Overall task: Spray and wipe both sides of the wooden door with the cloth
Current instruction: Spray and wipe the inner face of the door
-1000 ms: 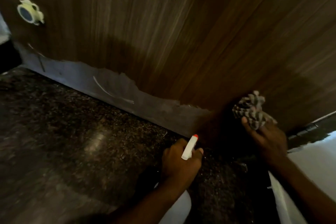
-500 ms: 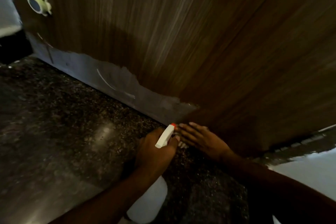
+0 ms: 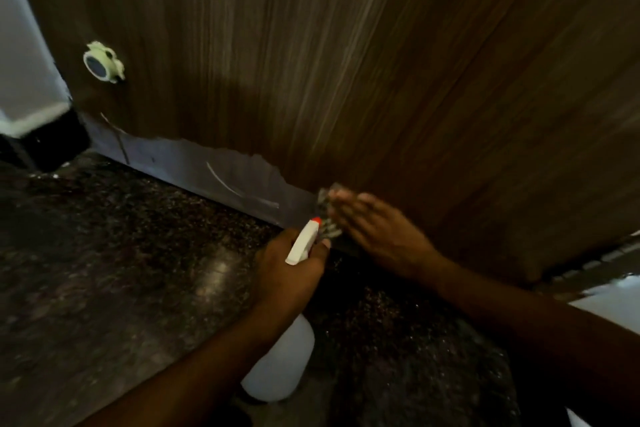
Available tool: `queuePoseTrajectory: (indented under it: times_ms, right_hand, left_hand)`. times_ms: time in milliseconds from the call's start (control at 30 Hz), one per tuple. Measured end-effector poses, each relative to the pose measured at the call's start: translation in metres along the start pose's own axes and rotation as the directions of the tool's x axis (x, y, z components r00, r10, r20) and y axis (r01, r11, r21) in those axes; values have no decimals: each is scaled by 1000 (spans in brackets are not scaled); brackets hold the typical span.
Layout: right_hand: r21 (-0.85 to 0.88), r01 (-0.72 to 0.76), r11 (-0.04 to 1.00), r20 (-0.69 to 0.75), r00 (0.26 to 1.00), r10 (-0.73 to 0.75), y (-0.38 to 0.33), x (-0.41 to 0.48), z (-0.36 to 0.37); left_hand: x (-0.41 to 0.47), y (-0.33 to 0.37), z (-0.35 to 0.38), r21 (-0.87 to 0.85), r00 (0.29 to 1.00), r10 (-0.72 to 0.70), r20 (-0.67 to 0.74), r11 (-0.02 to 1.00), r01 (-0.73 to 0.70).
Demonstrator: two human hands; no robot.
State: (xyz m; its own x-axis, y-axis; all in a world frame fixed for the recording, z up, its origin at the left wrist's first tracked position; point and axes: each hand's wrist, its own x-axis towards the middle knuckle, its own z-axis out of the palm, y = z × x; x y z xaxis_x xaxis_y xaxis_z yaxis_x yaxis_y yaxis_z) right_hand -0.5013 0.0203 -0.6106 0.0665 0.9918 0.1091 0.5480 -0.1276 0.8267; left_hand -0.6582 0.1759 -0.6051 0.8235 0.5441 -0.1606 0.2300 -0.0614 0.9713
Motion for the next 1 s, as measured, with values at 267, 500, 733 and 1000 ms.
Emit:
queuePoseTrajectory:
  times_ms: [267,500,733,1000]
  right_hand:
    - [-31,-146,989,306,940,148,-61,-68,17]
    - [143,-572,807,175,818,548,-50,5,-12]
    - [111,-171,979,210,967,145,-102,93,19]
    - [-30,-307,951,240,922,305,-54,32,-10]
  left_hand:
    - [10,-7,-35,81,999,23,-35,997,-20]
    - [16,3,-62,105,990,137,-26,986,-133]
    - [28,-2,-93,192,980,197,-34,964,-187]
    - [37,-2,-128,178,988,147,-42,974,-137]
